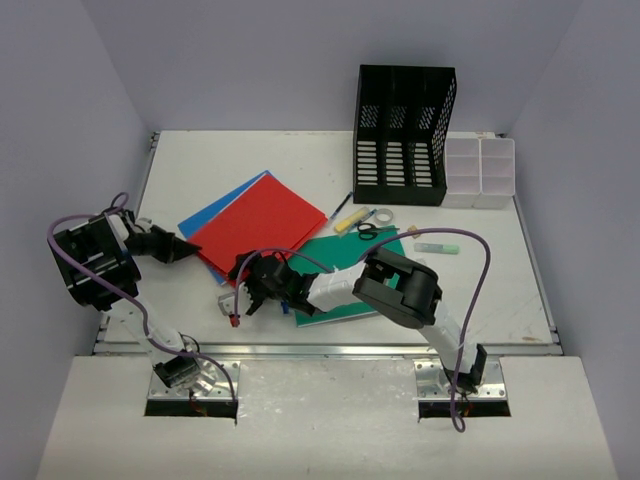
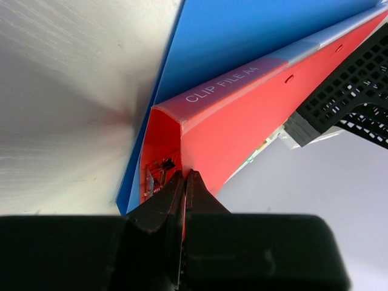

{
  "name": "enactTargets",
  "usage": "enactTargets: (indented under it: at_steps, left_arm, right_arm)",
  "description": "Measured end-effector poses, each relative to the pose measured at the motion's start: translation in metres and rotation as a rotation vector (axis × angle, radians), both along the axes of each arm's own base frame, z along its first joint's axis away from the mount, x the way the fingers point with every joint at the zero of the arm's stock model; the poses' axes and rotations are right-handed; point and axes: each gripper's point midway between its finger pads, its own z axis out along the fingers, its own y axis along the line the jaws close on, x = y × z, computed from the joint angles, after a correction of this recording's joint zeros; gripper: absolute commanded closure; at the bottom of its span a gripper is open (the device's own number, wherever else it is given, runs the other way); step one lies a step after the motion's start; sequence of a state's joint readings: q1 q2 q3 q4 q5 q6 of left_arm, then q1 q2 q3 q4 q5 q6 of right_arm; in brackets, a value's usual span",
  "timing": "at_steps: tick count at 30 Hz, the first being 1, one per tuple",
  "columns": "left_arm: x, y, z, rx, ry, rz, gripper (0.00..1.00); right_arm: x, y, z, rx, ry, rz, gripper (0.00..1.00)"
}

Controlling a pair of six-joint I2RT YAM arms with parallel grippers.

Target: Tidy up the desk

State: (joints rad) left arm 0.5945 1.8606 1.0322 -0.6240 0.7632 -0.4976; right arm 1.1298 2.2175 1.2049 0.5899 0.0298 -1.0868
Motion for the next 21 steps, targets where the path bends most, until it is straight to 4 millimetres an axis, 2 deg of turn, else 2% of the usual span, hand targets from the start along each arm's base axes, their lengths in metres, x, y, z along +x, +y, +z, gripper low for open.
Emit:
enactTargets:
  at_steps: [1,2,3,4,5,7,8,10,13,16,19,21]
  left_arm:
    - [-0.001,-0.001,-0.001,-0.003,0.001,0.0,0.93]
    - [-0.002,-0.002,-0.001,-0.007,0.002,0.0,0.87]
    - [-0.003,-0.003,-0.002,-0.013,0.004,0.0,0.79]
    - [-0.005,-0.005,-0.003,-0.02,0.009,-0.001,0.71]
    - [-0.007,-0.006,-0.004,-0.025,0.013,-0.001,0.64]
    - [-0.01,-0.009,-0.005,-0.036,0.017,-0.005,0.5]
    - [-0.011,-0.01,-0.005,-0.043,0.017,-0.009,0.4]
    - [-0.011,-0.012,-0.003,-0.053,0.006,-0.017,0.29]
    - [-0.012,-0.014,0.003,-0.068,-0.023,-0.039,0.22]
    - [-0.009,-0.013,0.017,-0.079,-0.076,-0.081,0.2]
    - [0.005,0.0,0.04,-0.042,-0.183,-0.124,0.1]
    - [0.02,0.017,0.062,0.016,-0.28,-0.143,0.02]
  right_arm:
    - [0.001,0.0,-0.004,-0.002,0.003,-0.004,0.52]
    - [0.001,-0.001,-0.008,-0.008,0.006,-0.009,0.65]
    - [0.002,-0.002,-0.013,-0.016,0.009,-0.015,0.85]
    - [0.002,-0.004,-0.016,-0.026,0.013,-0.02,0.96]
    - [0.003,-0.004,-0.018,-0.032,0.012,-0.022,1.0]
    - [0.005,-0.003,-0.013,-0.018,0.001,-0.029,1.0]
    - [0.007,-0.002,-0.009,-0.006,-0.005,-0.034,1.0]
    - [0.007,-0.002,-0.002,0.012,-0.008,-0.038,1.0]
    - [0.005,-0.007,0.006,0.022,0.009,-0.042,1.0]
    - [0.003,-0.013,0.015,0.025,0.061,-0.056,1.0]
    - [0.007,-0.017,0.034,0.057,0.131,-0.079,1.0]
    - [0.015,-0.019,0.05,0.085,0.18,-0.096,1.0]
